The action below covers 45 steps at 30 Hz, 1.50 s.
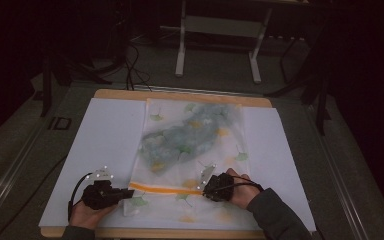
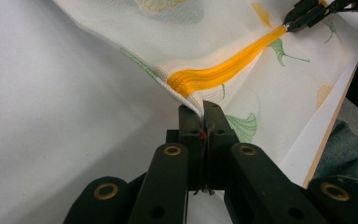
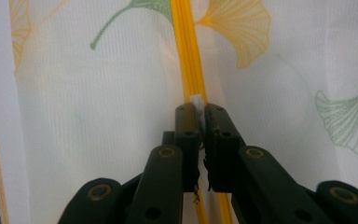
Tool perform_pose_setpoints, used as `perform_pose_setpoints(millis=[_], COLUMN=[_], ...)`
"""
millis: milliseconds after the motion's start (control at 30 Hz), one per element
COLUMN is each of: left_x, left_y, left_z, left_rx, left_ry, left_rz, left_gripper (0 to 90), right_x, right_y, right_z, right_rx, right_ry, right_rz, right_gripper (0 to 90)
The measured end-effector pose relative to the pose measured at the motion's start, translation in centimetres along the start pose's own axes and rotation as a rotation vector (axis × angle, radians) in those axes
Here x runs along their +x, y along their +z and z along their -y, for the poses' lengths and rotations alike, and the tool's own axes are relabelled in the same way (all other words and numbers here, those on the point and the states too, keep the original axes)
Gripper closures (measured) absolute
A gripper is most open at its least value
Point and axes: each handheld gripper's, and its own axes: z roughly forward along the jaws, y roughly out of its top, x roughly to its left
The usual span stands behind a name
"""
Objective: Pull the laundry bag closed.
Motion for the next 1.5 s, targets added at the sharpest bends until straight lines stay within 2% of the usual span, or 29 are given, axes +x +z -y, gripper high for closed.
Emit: perform_pose_setpoints(millis=[833, 1000, 1500], left_x=[0.0, 0.0, 0.1], left_y=[0.0, 0.0, 0.0], left_z=[0.0, 0.0, 0.0], left_rx=[0.0, -0.001, -0.001], left_ry=[-0.001, -0.001, -0.002], left_rz=[0.0, 0.0, 0.0], left_gripper=[88.5, 88.5, 88.5], right_x=[-0.2, -0.3, -0.4], right_y=[-0.6, -0.7, -1.2], right_z=[1.6, 1.8, 3.0], right_rx=[0.015, 0.022, 0.033], right_ry=[0.017, 0.008, 0.029], right_rz=[0.003, 0.002, 0.005], right_gripper=[84.8, 84.8, 84.9])
